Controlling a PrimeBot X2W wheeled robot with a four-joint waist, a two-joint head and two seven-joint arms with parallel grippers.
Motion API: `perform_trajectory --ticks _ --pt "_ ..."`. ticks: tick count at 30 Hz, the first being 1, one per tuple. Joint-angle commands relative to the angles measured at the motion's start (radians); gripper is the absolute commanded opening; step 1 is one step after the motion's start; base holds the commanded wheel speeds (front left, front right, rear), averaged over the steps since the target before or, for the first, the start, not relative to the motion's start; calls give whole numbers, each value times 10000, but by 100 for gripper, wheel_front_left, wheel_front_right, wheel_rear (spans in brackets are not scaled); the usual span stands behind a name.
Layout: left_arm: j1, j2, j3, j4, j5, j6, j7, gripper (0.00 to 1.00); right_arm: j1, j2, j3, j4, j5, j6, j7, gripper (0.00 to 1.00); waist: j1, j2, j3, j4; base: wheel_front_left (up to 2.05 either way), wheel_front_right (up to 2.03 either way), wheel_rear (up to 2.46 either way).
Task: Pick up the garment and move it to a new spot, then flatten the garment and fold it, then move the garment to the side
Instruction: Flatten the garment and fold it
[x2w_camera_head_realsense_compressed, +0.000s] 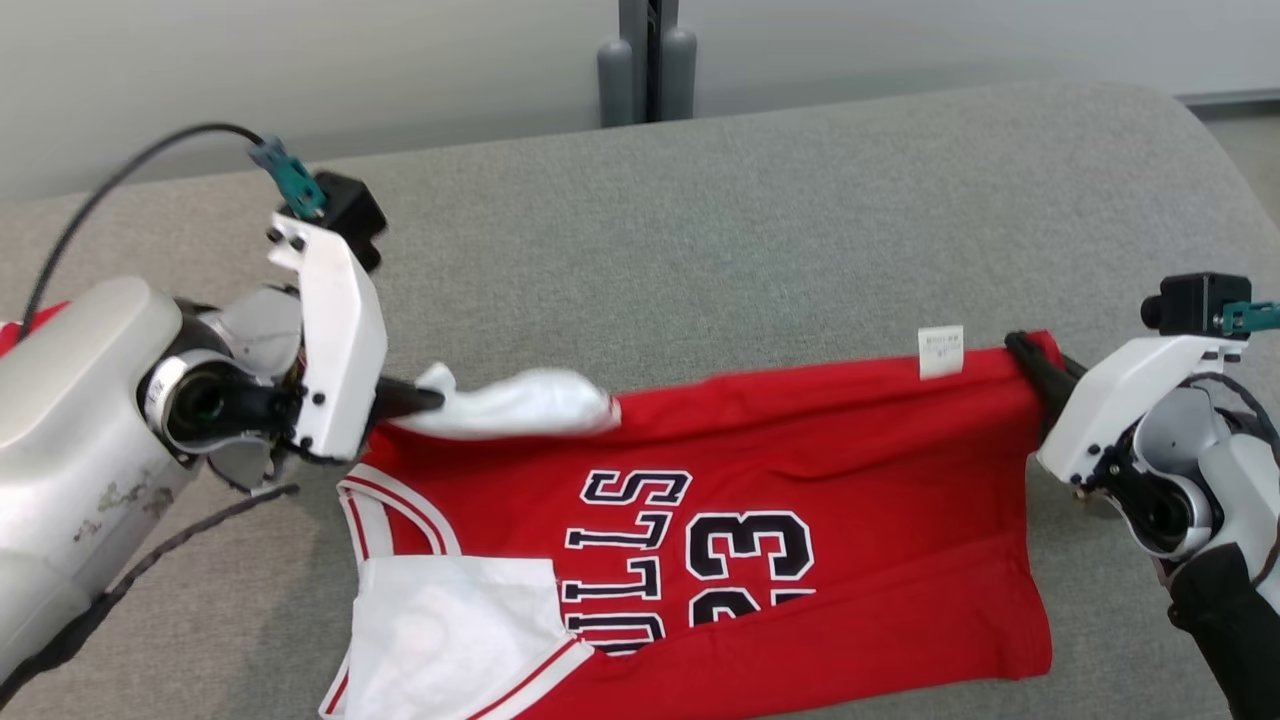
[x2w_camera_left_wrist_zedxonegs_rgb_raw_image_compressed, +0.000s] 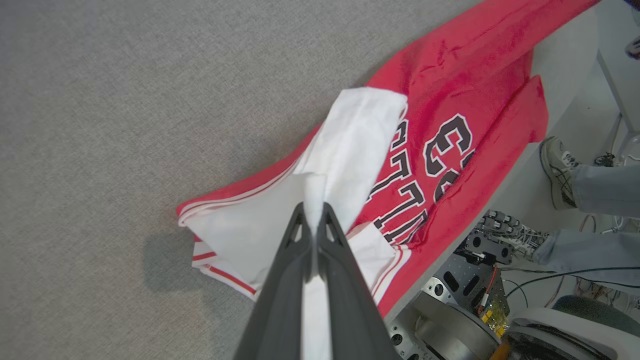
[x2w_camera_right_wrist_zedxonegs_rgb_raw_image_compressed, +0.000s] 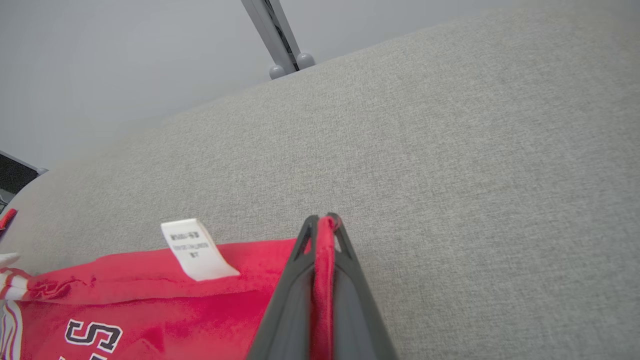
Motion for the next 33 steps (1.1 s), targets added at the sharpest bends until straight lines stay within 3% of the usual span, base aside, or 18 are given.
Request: perform_trajectory --ticks 1,17,33 --pt "230 125 -70 -257 -240 97 301 0 208 -182 145 -78 106 2 136 0 0 0 -280 144 0 0 0" --pt "1125 970 -463 -2312 -1144 1044 1783 0 613 -1141 1423 -236 657 2 1160 0 0 0 -687 423 0 0 0" --pt "1594 1269 -729 -3178 -1619 1574 2507 0 624 -2225 2703 -1319 1672 2 3617 0 0 0 -566 440 0 0 0"
